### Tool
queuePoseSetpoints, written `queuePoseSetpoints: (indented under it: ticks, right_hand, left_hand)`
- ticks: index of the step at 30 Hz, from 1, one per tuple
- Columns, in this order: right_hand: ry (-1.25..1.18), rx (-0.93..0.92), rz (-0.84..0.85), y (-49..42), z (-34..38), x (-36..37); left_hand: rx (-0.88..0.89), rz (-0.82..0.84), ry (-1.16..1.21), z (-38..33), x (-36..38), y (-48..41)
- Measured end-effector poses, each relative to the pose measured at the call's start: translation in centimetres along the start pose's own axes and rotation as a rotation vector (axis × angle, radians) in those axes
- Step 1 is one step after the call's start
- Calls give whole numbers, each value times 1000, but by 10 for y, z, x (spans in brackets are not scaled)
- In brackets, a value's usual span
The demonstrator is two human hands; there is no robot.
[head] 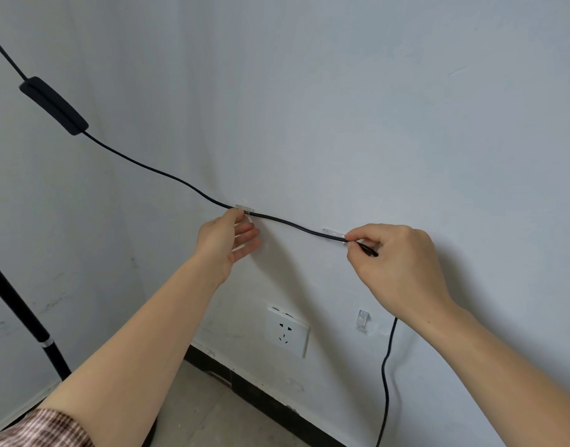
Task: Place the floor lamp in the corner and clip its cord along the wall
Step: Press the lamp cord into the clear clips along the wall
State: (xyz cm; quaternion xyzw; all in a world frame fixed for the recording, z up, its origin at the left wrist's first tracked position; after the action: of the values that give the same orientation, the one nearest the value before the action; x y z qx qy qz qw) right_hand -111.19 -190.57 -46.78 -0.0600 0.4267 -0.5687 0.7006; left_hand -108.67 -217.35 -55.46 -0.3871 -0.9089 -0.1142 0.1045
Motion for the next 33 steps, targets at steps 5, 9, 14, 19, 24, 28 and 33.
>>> queuePoseSetpoints:
  ticks: [5,9,14,19,24,28,33]
  right_hand:
    - [34,-12,-13,-2,4,-1]
    - [47,-8,-14,-4,3,-2]
    - [69,-4,2,-6,2,-1]
    - [59,10,12,-9,2,-1]
    - [69,18,41,-8,0,4]
    - [72,23,44,-9,-3,5]
    - [145,-13,48,-12,5,6]
  left_hand:
    - [-68,95,-68,8,14,17]
    - [-94,327,-258,17,54,40]
    - [-51,437,-222,21,84,52]
    - [-87,461,-63,22,86,56]
    - [-112,454,-14,26,87,59]
    - [-103,416,-58,28,85,58]
    - [-127,394,-76,31,85,59]
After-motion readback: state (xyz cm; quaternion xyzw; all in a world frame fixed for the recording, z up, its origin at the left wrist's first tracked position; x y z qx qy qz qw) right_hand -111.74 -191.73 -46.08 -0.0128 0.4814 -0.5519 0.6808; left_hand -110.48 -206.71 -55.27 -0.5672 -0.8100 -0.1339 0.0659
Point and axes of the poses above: each hand's wrist, its own y-axis away from the middle knuckle, its own x-axis out of the palm, z = x × y, the point moved 8 cm from there along -y, towards the middle knuckle, and after that the axes turned 8 degrees about -y, right-handed, at the moved point
